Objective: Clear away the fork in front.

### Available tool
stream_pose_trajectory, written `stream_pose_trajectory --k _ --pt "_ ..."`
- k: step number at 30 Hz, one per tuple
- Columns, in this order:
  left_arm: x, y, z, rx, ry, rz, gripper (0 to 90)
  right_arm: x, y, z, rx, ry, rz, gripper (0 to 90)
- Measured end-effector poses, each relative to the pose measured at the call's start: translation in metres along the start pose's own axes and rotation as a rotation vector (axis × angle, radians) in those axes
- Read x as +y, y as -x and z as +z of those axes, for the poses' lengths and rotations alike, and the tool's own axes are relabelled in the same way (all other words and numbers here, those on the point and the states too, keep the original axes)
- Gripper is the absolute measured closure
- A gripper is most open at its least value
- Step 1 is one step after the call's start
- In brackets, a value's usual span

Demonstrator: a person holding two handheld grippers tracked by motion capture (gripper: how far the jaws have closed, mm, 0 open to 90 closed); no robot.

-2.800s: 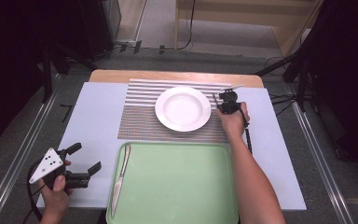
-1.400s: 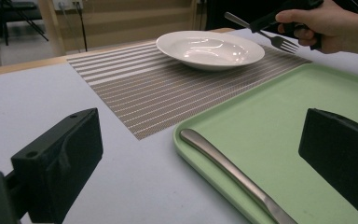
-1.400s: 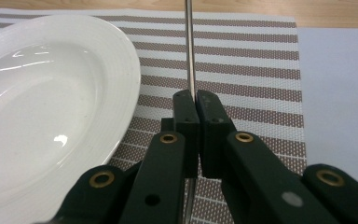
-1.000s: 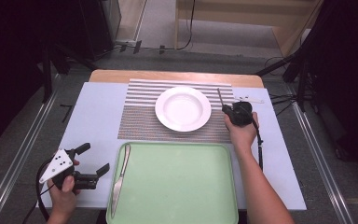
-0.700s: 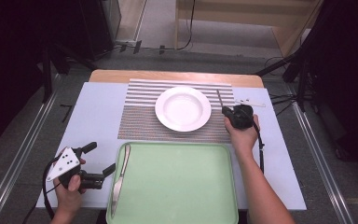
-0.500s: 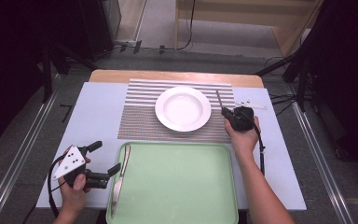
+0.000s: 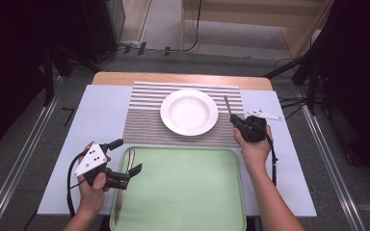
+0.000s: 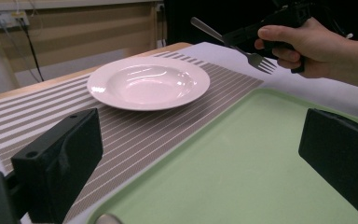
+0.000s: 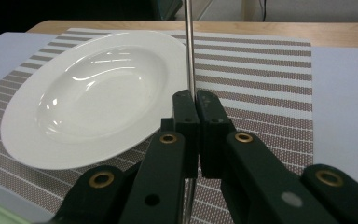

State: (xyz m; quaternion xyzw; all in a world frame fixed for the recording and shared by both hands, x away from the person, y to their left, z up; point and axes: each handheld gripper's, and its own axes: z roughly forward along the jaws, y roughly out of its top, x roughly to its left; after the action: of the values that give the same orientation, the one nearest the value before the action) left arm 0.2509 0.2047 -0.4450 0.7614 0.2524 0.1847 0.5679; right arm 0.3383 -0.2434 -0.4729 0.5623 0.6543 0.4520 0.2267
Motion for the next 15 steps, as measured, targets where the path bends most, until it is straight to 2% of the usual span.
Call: stream_pose_trajectory --k 3,15 --pt "0.003 0.004 0.010 -0.013 -0.007 0.007 0.0 -0.003 -0.001 -0.006 0.011 0.006 -0.006 86.6" --pt "0.015 0.010 0.039 -0.044 0.007 -0.006 0.0 -0.018 -0.006 -0.024 0.049 0.037 -0.013 86.6"
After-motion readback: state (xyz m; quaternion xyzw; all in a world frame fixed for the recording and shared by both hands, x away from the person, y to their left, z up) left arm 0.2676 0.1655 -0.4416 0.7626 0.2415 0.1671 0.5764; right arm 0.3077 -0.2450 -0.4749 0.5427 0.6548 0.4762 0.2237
